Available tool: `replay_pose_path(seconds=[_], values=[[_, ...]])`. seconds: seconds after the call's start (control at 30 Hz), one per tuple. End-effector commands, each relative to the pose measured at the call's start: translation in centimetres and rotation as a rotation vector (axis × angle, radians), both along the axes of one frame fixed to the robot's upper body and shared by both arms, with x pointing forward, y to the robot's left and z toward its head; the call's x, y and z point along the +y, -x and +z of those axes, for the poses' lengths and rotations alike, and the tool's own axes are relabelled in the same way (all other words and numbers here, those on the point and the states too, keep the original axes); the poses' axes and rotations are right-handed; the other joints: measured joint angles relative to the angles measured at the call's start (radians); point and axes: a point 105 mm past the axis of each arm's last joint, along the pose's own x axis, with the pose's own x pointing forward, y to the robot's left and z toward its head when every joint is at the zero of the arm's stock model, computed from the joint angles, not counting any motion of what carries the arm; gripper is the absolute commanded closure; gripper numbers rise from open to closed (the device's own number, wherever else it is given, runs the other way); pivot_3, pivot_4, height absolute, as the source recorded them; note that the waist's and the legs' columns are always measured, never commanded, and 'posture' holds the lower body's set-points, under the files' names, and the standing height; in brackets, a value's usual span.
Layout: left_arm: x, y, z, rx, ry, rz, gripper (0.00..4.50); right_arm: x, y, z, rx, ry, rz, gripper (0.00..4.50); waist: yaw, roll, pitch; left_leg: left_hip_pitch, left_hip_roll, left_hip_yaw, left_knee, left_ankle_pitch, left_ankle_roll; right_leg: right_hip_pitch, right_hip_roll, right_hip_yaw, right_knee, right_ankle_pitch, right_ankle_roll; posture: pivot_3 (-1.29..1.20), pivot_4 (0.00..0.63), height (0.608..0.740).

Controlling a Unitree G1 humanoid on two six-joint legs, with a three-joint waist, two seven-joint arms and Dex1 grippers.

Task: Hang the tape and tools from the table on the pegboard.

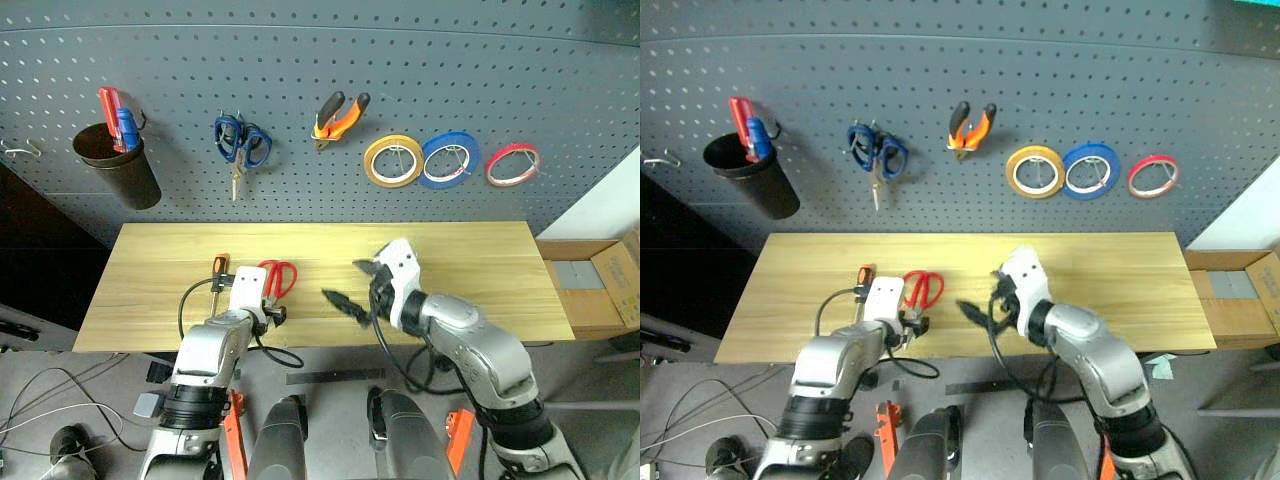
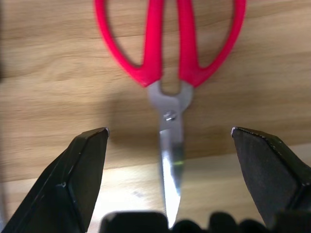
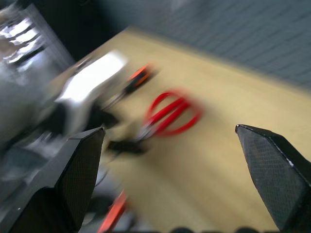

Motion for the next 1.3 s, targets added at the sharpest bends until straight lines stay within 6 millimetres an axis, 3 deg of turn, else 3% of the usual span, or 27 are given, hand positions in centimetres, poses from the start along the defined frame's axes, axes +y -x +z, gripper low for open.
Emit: replay_pose_path(seconds=[0.03, 0.3, 0.7, 0.8, 1.13, 1.3], values=[[0.3, -0.2, 0.0, 0.026, 0.0, 0.033, 0.13, 0.5, 2.0, 0.2, -0.017, 0.017, 0.128, 0.02, -0.001, 0.0, 0.0, 0.0, 0.0, 0.0, 0.0, 0.0, 0.0, 0.0, 0.0, 0.0, 0.0, 0.0, 0.0, -0.07, 0.259, 0.74], [0.3, -1.2, -0.3, 0.066, 0.038, 0.036, 0.13, 0.0, 2.0, -1.2, -0.079, 0.137, 0.165, 0.02, -0.001, 0.0, 0.0, 0.002, 0.001, -0.002, 0.0, 0.0, 0.0, 0.001, 0.001, -0.002, 0.002, 0.0, 0.0, -0.08, 0.261, 0.74], [0.3, -1.6, -1.0, 0.139, 0.092, -0.013, 0.13, -0.7, 0.8, -0.9, -0.133, 0.139, 0.122, 0.02, -0.001, 0.0, 0.0, 0.005, 0.0, -0.002, 0.0, 0.0, 0.0, 0.004, 0.0, -0.001, 0.001, 0.0, 0.0, -0.1, 0.266, 0.74], [0.1, -1.4, -1.3, 0.167, 0.152, 0.008, 0.72, -1.0, 0.7, -0.8, -0.135, 0.142, 0.12, 0.0, -0.001, 0.0, 0.0, 0.009, 0.0, -0.002, -0.001, 0.0, 0.0, 0.008, 0.0, -0.001, 0.0, 0.0, 0.0, -0.1, 0.266, 0.74], [0.7, -0.5, -0.7, 0.17, 0.117, -0.018, 4.22, -1.4, 0.1, -0.6, -0.143, 0.145, 0.101, 0.0, -0.001, 0.0, 0.0, 0.01, 0.0, -0.001, -0.001, 0.0, 0.0, 0.009, 0.0, -0.001, 0.0, -0.001, -0.001, -0.09, 0.267, 0.74], [1.4, 0.2, 1.4, 0.055, 0.017, -0.073, 4.26, -1.8, -0.3, -0.3, -0.149, 0.147, 0.093, 0.0, -0.004, 0.0, 0.0, 0.01, 0.001, -0.001, -0.002, 0.0, 0.0, 0.008, 0.0, -0.001, -0.001, -0.001, -0.001, -0.09, 0.268, 0.74]])
